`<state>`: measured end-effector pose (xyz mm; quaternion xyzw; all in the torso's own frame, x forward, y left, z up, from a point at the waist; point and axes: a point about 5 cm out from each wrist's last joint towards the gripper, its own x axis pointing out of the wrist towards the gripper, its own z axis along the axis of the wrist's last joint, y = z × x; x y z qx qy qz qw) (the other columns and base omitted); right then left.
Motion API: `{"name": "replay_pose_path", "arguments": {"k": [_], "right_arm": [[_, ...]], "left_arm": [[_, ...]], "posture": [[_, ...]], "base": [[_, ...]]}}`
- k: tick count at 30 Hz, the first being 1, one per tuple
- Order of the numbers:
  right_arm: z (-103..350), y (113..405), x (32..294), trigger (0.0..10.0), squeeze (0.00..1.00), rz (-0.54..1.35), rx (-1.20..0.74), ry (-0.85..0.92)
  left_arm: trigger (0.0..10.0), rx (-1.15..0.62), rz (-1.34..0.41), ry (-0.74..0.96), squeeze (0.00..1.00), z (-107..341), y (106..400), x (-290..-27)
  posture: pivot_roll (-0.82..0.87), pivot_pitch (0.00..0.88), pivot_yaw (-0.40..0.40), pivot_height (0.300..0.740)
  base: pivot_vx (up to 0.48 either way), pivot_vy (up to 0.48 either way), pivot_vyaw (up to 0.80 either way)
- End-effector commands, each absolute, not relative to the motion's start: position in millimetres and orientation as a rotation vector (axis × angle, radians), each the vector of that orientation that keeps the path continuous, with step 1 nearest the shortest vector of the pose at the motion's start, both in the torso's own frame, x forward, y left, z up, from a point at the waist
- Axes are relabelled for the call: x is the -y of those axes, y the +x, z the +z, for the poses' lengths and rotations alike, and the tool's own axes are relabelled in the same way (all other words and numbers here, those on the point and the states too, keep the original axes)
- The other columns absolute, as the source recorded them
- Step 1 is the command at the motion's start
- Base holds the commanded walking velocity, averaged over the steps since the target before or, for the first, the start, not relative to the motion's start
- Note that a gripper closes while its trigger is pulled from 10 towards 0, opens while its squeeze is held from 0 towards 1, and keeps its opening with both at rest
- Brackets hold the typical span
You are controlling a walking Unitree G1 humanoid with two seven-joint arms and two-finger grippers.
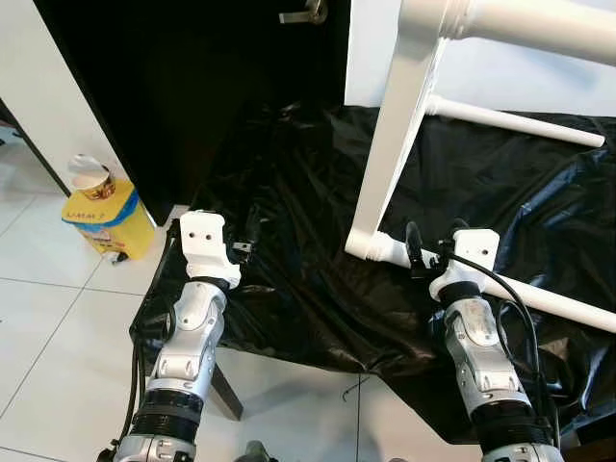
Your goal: Building children table
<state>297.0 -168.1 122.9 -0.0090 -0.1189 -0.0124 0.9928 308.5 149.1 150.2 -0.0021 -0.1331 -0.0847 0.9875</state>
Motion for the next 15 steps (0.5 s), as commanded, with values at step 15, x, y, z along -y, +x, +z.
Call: {"name": "replay_pose_path", "arguments": {"k": [15], "right_arm": [[116.9, 285.3, 172.1, 10.0, 0.00, -0.056, 0.206, -0.015]], "left_arm": [[10.0, 0.230, -0.260, 0.007, 0.00, 144.5, 300.3, -144.9]], "posture": [[0.05, 0.095, 0.036, 0.740]], "base": [[0.000, 0.000, 0.00]]}}
